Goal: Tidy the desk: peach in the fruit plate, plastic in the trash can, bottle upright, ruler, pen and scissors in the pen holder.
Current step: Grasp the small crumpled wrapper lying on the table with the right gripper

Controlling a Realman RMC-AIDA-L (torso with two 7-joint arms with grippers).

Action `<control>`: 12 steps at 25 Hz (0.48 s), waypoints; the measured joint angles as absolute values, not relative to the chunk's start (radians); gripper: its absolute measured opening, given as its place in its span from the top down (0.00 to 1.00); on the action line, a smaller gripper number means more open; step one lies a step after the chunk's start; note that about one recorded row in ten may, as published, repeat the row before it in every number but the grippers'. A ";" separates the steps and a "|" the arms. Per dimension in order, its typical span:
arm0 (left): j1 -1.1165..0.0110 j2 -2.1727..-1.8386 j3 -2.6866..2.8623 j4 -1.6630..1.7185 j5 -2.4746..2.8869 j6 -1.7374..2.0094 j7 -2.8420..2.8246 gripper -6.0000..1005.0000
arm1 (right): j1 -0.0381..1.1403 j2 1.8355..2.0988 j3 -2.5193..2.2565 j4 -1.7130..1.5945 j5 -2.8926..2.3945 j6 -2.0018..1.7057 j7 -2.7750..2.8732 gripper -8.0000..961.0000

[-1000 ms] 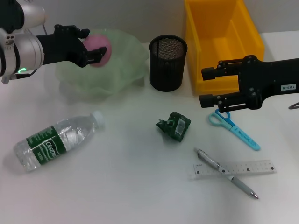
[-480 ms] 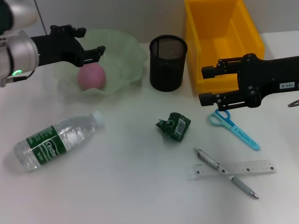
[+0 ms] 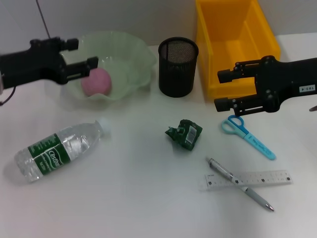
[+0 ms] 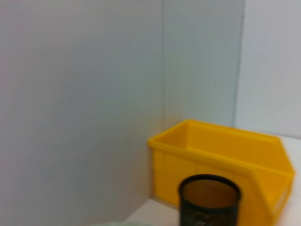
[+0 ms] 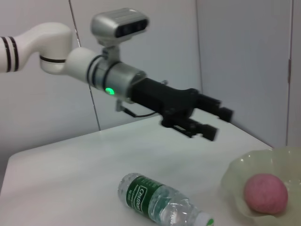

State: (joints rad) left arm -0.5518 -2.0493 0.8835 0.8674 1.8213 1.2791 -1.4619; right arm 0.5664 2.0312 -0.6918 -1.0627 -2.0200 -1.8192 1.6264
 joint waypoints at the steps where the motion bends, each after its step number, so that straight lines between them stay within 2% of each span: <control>1: -0.552 -2.049 0.884 0.867 1.821 1.279 -1.462 0.31 | 0.567 2.034 -0.692 -1.071 -2.023 -1.820 1.632 0.22; 6: -0.494 -2.029 0.867 0.868 1.822 1.407 -1.445 0.31 | 0.574 2.035 -0.702 -1.087 -2.046 -1.822 1.649 0.22; 10: -0.471 -2.027 0.871 0.861 1.828 1.437 -1.429 0.31 | 0.593 2.032 -0.715 -1.100 -2.099 -1.817 1.684 0.22; 12: -0.463 -2.033 0.873 0.850 1.838 1.439 -1.409 0.31 | 0.609 2.044 -0.716 -1.134 -2.162 -1.815 1.724 0.22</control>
